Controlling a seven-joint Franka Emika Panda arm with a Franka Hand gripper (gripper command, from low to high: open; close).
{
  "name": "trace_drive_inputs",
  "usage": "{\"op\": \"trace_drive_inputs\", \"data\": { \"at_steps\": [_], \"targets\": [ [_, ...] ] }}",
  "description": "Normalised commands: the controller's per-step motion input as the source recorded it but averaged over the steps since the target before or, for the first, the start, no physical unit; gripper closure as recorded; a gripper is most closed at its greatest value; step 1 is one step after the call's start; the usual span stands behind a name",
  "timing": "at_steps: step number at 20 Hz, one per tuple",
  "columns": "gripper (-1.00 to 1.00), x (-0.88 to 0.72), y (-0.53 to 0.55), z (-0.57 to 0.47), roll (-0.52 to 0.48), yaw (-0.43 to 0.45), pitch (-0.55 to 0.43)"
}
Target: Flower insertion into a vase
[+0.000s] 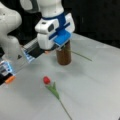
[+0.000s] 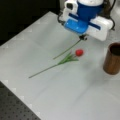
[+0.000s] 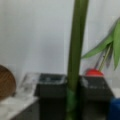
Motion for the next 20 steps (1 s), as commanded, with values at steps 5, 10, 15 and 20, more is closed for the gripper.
{"op": "trace_drive_inputs", "data": {
  "at_steps": [5, 10, 15, 20],
  "targets": [
    [1.0, -0.35, -0.03, 0.41, 0.089, 0.001, 0.072],
    [1.0, -0.19, 0.01, 0.12, -0.015, 0.068, 0.072],
    [1.0, -0.24, 0.16, -0.24, -0.015, 0.101, 0.015],
    [1.0, -0.42, 0.44, -0.28, 0.025, 0.033, -0.052]
  ]
}}
